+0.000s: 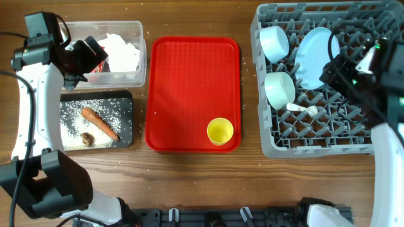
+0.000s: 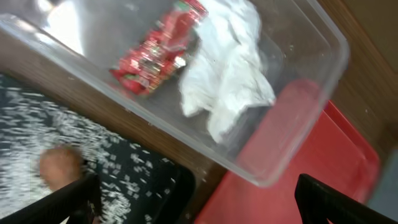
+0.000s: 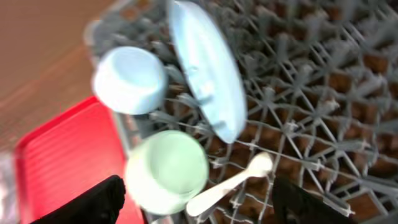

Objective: Sort waste into correct bins and load items into the dishwasher rack
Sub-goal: 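Reach the left gripper to the yellow cup and grasp it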

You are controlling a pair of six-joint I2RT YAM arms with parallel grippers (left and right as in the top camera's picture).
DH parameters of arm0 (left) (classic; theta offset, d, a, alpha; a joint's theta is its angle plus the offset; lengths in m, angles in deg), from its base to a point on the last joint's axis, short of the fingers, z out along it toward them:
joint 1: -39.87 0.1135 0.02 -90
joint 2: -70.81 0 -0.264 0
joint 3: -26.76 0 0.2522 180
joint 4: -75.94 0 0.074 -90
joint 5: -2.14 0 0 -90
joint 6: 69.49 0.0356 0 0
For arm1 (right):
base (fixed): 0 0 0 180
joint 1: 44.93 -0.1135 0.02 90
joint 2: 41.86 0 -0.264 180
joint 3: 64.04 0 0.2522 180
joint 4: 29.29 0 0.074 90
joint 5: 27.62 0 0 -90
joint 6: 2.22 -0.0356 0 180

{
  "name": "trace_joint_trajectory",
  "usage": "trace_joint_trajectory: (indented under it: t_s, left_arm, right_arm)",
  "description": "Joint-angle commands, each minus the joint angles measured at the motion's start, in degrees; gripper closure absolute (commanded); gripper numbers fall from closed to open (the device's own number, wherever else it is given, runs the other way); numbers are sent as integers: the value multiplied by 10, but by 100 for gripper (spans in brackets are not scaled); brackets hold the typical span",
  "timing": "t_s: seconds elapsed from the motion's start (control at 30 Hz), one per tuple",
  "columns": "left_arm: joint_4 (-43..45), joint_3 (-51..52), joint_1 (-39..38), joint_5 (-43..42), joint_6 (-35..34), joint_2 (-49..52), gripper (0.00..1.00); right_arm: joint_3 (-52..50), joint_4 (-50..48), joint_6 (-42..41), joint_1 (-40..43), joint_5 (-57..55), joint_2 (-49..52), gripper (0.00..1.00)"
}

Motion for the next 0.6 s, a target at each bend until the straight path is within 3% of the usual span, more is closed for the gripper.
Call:
trace_joint_trajectory:
  t_s: [0.0, 0.1, 0.2, 0.33, 0.57]
  left_arm:
    - [-13, -1, -24, -155, 85, -6, 2]
    - [-37, -1, -96, -146, 121, -6, 4]
    - [-59, 0, -240, -53, 120, 0, 3]
    - [-80, 1, -382, -5, 120, 30, 4]
    - [-98, 1, -469, 12, 118, 103, 7]
  right_arm:
    - [9, 3, 56, 0, 41, -12, 19]
    - [9, 4, 60, 0, 42, -12, 19]
    - [9, 4, 59, 0, 42, -11, 19]
    - [8, 5, 59, 0, 50, -9, 19]
    - [7, 20, 68, 0, 50, 7, 19]
